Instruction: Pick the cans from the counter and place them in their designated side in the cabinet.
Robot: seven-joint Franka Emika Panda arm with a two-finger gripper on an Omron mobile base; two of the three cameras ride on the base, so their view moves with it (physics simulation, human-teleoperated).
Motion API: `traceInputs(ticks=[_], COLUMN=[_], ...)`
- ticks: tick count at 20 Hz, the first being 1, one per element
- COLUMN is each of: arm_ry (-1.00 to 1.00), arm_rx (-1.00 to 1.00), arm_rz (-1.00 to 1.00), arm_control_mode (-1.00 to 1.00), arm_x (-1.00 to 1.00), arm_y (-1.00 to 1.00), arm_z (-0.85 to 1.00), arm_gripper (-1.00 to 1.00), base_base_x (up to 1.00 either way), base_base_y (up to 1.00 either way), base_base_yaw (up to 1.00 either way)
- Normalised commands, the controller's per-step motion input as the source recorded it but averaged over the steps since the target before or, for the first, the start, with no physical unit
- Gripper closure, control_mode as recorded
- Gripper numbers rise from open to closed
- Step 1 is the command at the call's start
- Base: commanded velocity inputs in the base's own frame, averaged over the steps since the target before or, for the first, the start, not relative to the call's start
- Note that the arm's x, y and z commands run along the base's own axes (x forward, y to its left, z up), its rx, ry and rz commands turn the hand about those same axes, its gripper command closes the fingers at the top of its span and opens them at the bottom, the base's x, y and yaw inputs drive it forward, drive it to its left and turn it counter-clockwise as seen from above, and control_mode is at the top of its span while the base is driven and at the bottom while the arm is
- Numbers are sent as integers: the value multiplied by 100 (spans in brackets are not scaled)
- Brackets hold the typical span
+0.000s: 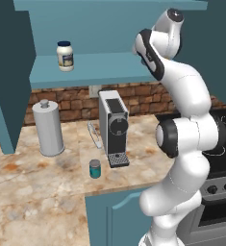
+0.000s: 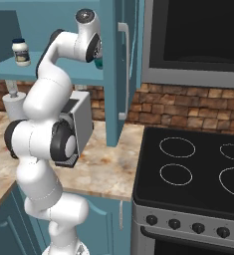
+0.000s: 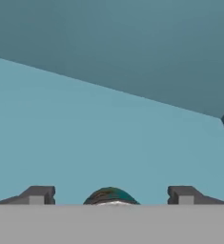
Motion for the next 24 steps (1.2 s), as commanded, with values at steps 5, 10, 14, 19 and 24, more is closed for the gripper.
traceInputs(ticks=[5,10,14,19,24], arm_ry=[-7,-10,-13,-15,-16], arm_rx=[0,0,0,0,-5], arm_rz=[6,7,6,5,2], arm_control_mode=[-100,-100,-100,-100,-100], arm_x=[27,26,18,4,-17], arm_y=[0,0,0,6,25], arm_z=[-6,0,0,0,2], arm_gripper=[-100,-100,-100,-100,-100], base_base_x=[0,0,0,0,0], base_base_y=[0,0,0,0,0], base_base_yaw=[0,0,0,0,0])
